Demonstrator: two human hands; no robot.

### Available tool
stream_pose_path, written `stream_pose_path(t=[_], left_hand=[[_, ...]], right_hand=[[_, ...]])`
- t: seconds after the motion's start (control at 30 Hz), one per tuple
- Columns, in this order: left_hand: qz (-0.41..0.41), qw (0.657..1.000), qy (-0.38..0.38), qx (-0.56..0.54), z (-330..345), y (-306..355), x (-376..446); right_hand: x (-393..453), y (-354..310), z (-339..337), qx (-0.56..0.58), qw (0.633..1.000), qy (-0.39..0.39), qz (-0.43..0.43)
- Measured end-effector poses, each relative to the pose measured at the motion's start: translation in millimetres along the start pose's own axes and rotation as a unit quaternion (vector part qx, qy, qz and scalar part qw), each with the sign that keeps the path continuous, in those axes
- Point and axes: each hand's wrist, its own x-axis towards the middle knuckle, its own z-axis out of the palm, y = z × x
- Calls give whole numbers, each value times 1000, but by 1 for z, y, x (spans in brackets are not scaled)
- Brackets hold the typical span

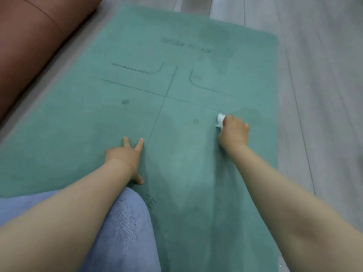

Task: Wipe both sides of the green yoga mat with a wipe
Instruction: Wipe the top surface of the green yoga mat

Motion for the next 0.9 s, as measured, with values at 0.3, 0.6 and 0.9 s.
stream_pose_path(t=[0.3,0.6,0.9], left_hand=[[16,1000,15,22,-2,3,-1],[59,998,20,28,0,0,9],[115,990,8,83,-9,-2,22]], right_hand=[[-175,-33,-1,153,940,-129,-276],[17,11,-22,108,975,-28,190],[-205,3,-2,73,994,-71,42]])
